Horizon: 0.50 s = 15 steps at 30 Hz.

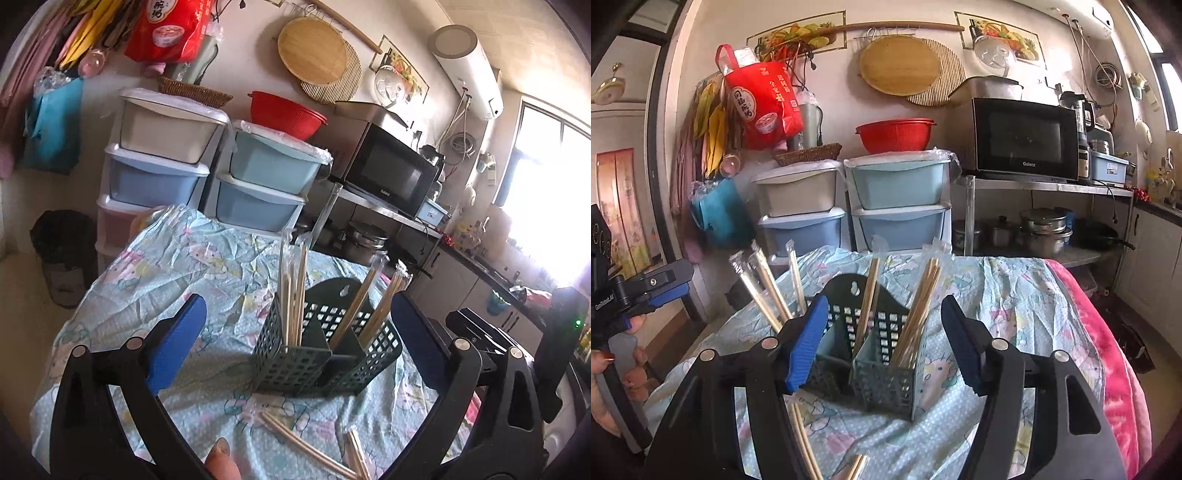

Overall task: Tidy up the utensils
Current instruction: 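Withdraw both open tools up and away from the caddy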

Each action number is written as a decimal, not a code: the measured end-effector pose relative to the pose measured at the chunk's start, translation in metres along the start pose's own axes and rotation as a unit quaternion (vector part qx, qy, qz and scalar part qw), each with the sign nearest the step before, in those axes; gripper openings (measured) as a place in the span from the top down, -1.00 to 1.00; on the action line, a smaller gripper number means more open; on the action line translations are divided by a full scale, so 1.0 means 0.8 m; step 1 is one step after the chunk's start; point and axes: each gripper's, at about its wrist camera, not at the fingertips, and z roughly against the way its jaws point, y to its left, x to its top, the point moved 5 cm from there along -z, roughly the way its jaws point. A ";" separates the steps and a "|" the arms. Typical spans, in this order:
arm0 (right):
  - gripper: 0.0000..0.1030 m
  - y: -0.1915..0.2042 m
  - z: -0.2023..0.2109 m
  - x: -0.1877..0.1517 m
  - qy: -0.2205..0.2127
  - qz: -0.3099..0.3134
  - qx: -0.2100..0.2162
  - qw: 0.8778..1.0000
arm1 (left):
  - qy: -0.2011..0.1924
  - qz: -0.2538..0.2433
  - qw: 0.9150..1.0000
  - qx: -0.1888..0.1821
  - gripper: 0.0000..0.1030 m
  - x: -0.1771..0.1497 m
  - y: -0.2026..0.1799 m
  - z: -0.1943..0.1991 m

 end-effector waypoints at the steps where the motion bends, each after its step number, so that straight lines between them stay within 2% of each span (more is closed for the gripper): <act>1: -0.19 0.002 0.001 -0.003 0.003 0.001 0.002 1.000 | 0.001 -0.001 1.000 0.002 -0.79 -0.002 0.001 0.001; 15: -0.19 0.018 0.002 -0.058 0.059 0.008 0.006 0.998 | 0.061 -0.004 0.998 0.034 -0.79 -0.055 0.033 -0.006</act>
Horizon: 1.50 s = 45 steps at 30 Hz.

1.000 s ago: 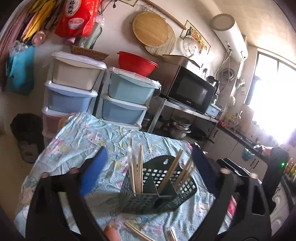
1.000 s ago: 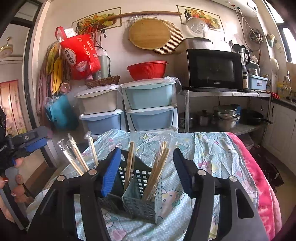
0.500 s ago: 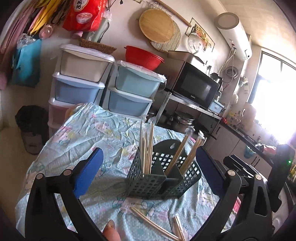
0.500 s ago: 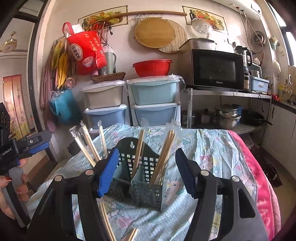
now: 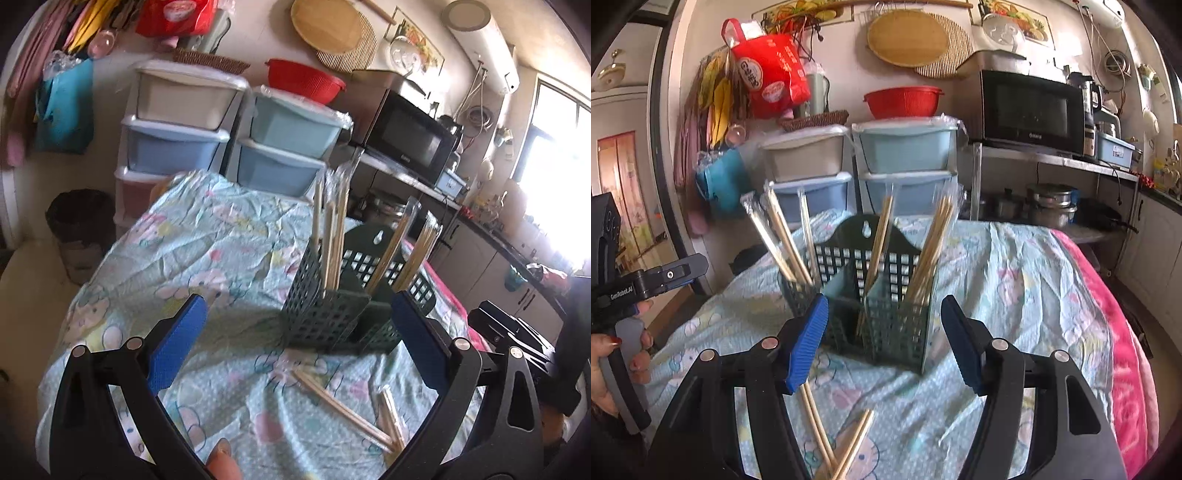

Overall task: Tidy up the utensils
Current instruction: 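Withdraw both open tools up and away from the caddy, then reach both open tools down toward the wrapped chopsticks on the cloth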

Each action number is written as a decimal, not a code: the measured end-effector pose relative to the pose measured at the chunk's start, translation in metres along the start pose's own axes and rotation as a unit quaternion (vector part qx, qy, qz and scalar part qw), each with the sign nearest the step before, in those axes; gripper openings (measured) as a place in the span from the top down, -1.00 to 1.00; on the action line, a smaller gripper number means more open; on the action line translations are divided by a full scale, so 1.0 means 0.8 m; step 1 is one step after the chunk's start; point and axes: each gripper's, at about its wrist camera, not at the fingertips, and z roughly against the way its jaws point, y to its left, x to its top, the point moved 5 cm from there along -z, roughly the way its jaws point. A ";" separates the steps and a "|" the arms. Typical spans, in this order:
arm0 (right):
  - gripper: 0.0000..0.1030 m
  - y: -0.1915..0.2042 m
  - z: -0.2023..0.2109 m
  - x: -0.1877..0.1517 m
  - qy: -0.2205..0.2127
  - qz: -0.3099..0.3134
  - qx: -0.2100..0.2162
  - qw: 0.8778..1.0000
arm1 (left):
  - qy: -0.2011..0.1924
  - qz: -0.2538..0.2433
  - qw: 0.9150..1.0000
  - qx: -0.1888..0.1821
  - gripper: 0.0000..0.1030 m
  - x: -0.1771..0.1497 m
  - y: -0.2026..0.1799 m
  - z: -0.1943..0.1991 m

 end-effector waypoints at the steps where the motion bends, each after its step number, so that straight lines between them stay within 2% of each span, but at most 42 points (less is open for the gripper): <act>1: -0.19 0.001 -0.002 -0.004 0.004 0.000 0.001 1.000 | 0.004 0.000 1.000 0.001 -0.79 -0.003 0.001 -0.001; 9: -0.19 0.017 -0.018 -0.039 0.048 0.010 0.007 0.999 | 0.047 -0.006 0.999 0.010 -0.79 -0.037 0.006 -0.020; 21: -0.18 0.033 -0.040 -0.088 0.110 0.015 0.017 0.994 | 0.124 0.001 0.992 -0.004 -0.77 -0.081 0.002 -0.050; 25: -0.03 0.035 -0.048 -0.100 0.130 0.014 0.023 0.991 | 0.148 0.012 0.989 -0.019 -0.56 -0.092 0.001 -0.061; 29: 0.05 0.034 -0.055 -0.106 0.144 0.007 0.026 0.989 | 0.179 0.030 0.982 -0.048 -0.13 -0.105 -0.002 -0.075; 32: 0.09 0.032 -0.059 -0.111 0.155 0.002 0.027 0.988 | 0.204 0.036 0.976 -0.060 0.00 -0.115 -0.005 -0.089; 38: 0.18 0.030 -0.076 -0.121 0.185 -0.010 0.032 0.982 | 0.240 0.055 0.967 -0.071 0.04 -0.124 -0.009 -0.121; 45: 0.22 0.024 -0.094 -0.128 0.209 -0.026 0.036 0.977 | 0.243 0.057 0.967 -0.059 0.06 -0.116 -0.009 -0.145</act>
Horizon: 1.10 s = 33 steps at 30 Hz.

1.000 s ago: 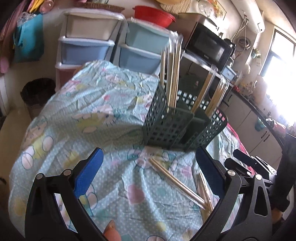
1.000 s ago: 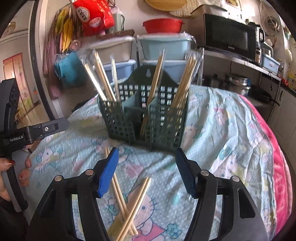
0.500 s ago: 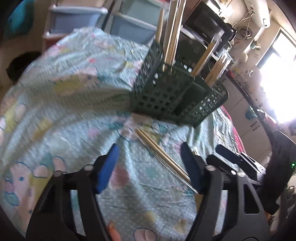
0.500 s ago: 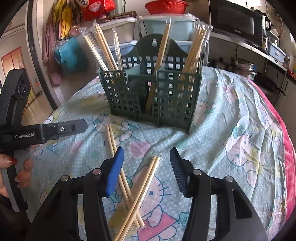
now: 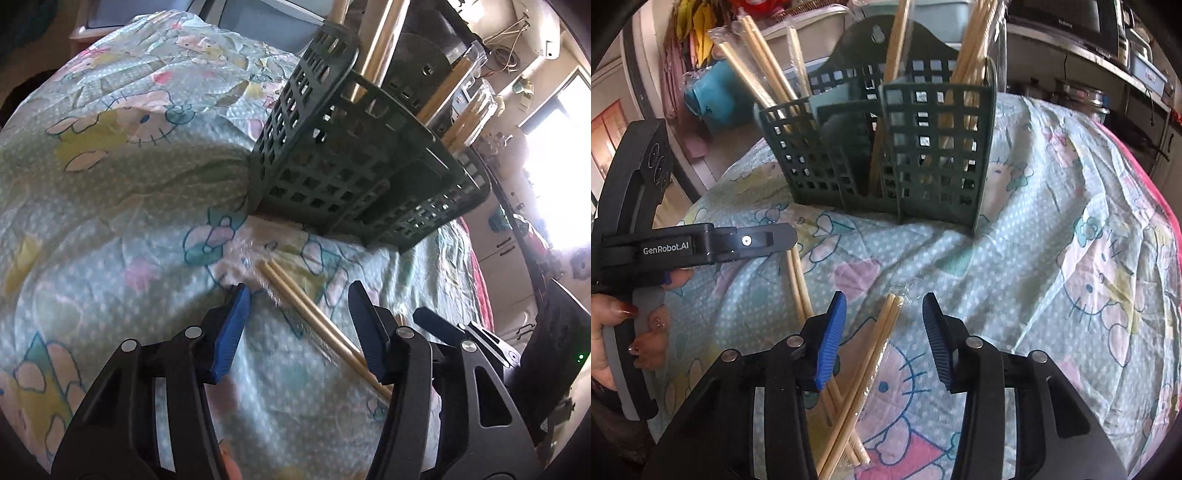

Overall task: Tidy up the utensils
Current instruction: 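Reach both open tools down toward the wrapped chopsticks on the cloth, then close the right tool on a wrapped chopstick while the left grasps another, then lift both held chopsticks upright and lower them into the caddy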

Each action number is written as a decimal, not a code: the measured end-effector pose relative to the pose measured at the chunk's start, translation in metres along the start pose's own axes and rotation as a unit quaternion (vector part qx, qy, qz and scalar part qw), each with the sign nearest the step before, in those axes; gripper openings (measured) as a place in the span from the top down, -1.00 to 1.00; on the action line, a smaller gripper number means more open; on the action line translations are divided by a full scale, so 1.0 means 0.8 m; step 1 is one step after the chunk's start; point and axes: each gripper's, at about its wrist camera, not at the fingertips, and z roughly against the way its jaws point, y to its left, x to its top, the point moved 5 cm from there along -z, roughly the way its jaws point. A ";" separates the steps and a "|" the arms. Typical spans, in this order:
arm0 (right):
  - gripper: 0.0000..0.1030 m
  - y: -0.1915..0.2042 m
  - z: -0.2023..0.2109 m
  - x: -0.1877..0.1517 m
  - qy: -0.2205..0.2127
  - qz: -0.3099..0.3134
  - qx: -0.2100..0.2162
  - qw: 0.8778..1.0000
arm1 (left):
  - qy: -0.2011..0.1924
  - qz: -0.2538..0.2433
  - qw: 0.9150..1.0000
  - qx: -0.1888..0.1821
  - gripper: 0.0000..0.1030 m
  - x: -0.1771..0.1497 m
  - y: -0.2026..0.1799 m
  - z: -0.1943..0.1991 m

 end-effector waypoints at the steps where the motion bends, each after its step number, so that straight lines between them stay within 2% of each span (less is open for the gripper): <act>1: 0.25 -0.001 -0.003 0.001 0.004 -0.001 0.002 1.000 | -0.002 -0.003 1.000 0.002 0.06 0.002 0.001 -0.003; 4: 0.34 -0.004 -0.014 -0.001 0.019 -0.013 0.011 1.000 | -0.007 -0.001 1.000 0.010 0.20 0.008 0.005 -0.008; 8: 0.49 -0.009 -0.019 -0.003 0.019 -0.012 0.006 1.000 | -0.015 0.005 0.999 0.032 0.64 0.017 0.015 -0.012; 11: 0.61 -0.016 -0.019 -0.005 0.012 -0.029 0.013 0.999 | -0.018 0.018 0.999 0.025 0.76 0.021 0.025 -0.014; 14: 0.85 -0.026 -0.014 -0.010 0.006 -0.047 0.015 0.999 | -0.023 0.019 0.999 0.025 0.85 0.022 0.029 -0.014; 20: 0.86 -0.032 -0.008 -0.008 0.000 -0.062 0.022 0.998 | -0.025 0.033 0.999 0.002 0.91 0.022 0.038 -0.012; 25: 0.86 -0.031 0.005 0.000 -0.010 -0.055 0.019 0.998 | -0.035 0.023 0.999 0.009 0.93 0.015 0.033 0.000; 33: 0.88 -0.015 0.040 0.025 -0.045 -0.027 0.018 0.998 | -0.066 0.005 0.998 -0.002 0.94 0.015 0.016 0.043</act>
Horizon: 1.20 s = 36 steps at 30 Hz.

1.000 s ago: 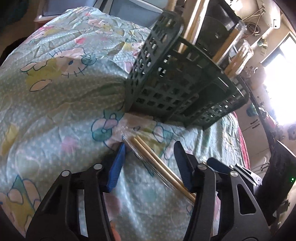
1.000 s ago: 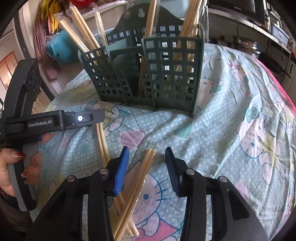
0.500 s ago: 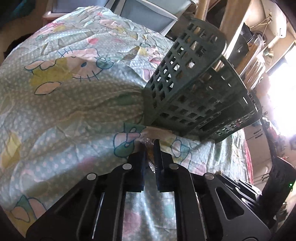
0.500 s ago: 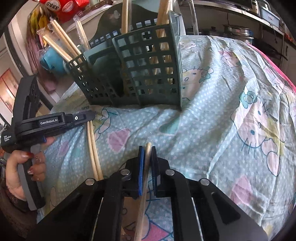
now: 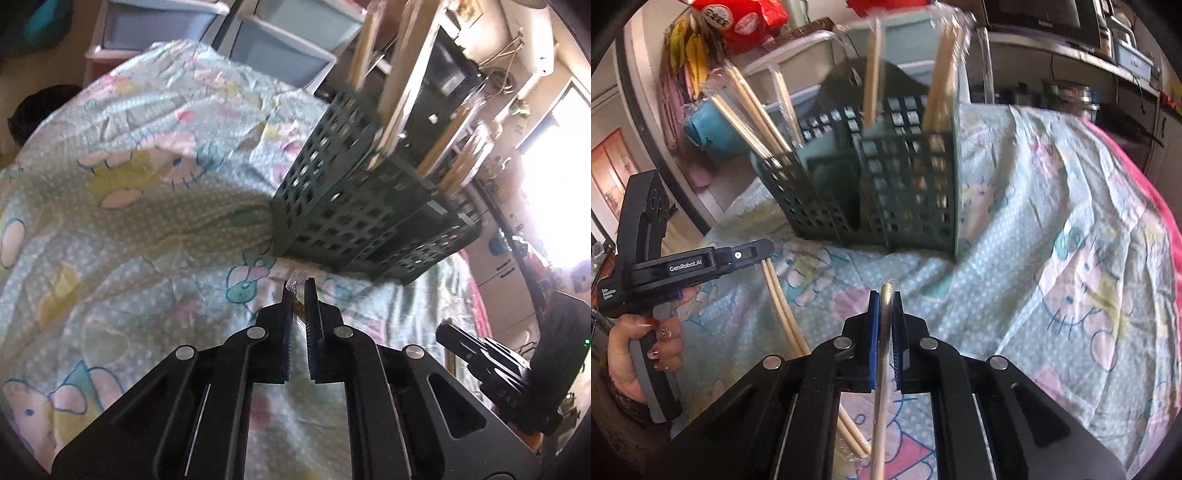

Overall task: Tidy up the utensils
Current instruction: 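Lift both held chopsticks upright and lower them into the caddy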

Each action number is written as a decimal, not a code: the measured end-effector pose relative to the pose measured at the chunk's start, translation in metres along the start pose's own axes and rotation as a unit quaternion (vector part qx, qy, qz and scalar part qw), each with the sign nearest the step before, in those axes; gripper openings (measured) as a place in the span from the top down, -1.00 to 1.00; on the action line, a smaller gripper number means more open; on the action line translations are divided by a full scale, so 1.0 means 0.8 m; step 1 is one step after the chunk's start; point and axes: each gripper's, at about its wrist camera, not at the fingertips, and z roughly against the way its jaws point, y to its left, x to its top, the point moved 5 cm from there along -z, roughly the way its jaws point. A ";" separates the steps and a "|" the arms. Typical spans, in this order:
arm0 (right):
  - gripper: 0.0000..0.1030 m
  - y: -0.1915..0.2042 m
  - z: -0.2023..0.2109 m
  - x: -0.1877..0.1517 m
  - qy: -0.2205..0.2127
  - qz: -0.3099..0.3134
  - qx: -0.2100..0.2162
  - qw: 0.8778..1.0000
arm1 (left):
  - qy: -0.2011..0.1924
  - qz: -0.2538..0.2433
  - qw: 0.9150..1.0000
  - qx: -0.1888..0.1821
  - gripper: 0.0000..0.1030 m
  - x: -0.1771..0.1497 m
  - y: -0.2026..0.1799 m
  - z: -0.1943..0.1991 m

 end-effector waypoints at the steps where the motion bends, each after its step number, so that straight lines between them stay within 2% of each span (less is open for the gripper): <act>1: 0.89 0.002 0.006 0.003 -0.006 0.004 0.001 1.000 | -0.007 -0.003 1.000 -0.002 0.94 0.002 -0.004 0.009; 9: 0.89 0.028 0.049 0.032 -0.055 0.055 0.005 0.997 | -0.059 -0.042 0.997 -0.022 0.95 0.020 -0.043 0.070; 16: 0.89 0.053 0.097 0.064 -0.113 0.093 0.007 0.989 | -0.102 -0.094 0.990 -0.036 0.96 0.043 -0.092 0.116; 26: 0.89 0.070 0.169 0.127 -0.220 0.141 -0.011 0.965 | -0.163 -0.131 0.977 -0.047 0.96 0.086 -0.144 0.166; 36: 0.89 0.069 0.208 0.177 -0.281 0.145 -0.021 0.948 | -0.214 -0.153 0.963 -0.057 0.96 0.122 -0.196 0.194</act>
